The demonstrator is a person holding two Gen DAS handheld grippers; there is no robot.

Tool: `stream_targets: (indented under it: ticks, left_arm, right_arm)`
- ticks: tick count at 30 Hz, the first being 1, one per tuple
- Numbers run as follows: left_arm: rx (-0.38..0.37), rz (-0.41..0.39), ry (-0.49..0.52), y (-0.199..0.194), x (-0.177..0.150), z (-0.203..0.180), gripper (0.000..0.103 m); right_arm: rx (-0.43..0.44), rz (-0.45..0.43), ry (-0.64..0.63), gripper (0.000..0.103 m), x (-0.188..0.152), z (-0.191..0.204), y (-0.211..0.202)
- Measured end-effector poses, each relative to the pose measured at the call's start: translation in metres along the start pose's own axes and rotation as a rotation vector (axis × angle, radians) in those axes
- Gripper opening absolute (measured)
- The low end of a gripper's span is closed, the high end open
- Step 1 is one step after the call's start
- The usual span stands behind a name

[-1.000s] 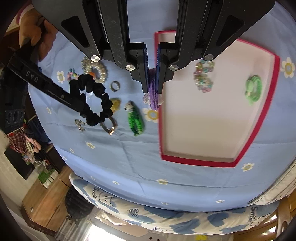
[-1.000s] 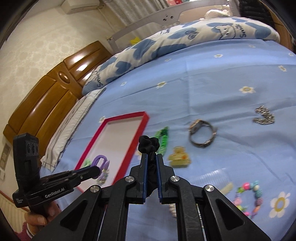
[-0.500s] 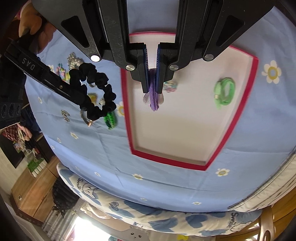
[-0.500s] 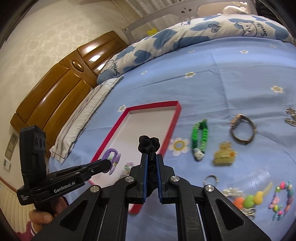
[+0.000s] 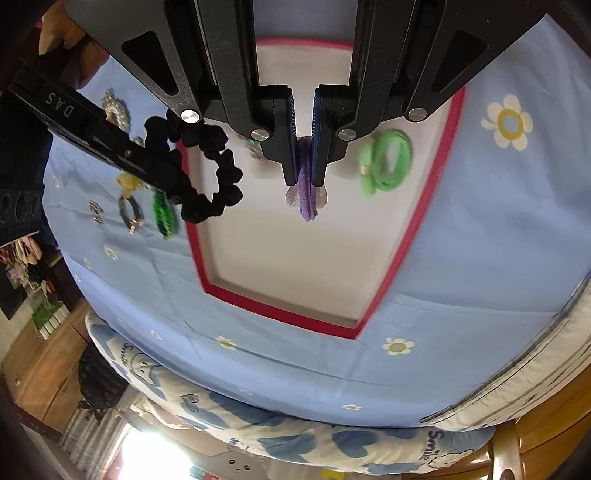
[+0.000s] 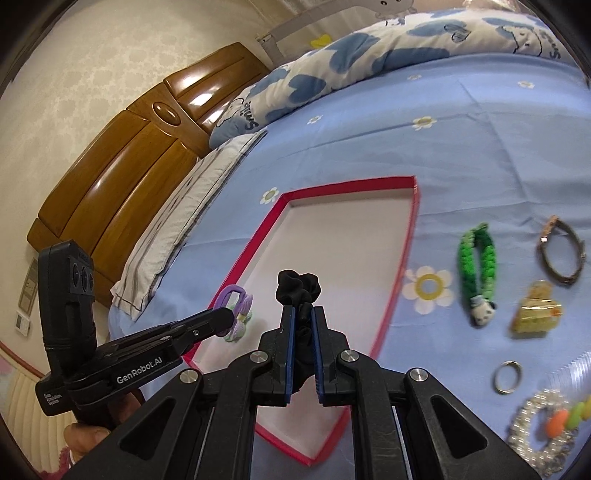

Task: Organize jewelry
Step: 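Carry the purple clip and black scrunchie into the tray and release both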

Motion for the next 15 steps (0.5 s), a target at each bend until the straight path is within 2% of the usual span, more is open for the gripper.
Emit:
stream_targets:
  ticks: [4, 10, 15]
  left_arm:
    - [0.018, 0.007, -0.006, 0.009, 0.007, 0.007, 0.006]
    - [0.052, 0.041, -0.010, 0.028, 0.009, 0.015, 0.006]
    - [0.063, 0.067, -0.009, 0.038, 0.005, 0.017, 0.006]
  right_arm:
    - [0.002, 0.022, 0.018, 0.008, 0.005, -0.003, 0.017]
    - [-0.047, 0.081, 0.018, 0.008, 0.008, -0.007, 0.044]
    - [-0.078, 0.109, 0.002, 0.013, 0.008, -0.009, 0.052]
Point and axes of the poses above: each gripper's, at about its wrist camera, not at the fingertips, and y roughly the way its jaws point, z to its left, x to its top, the point moved 2 cm from there along y, roughly the way its jaws point, and after that the axes turned 11 degrees about z, right-handed, at the moved point
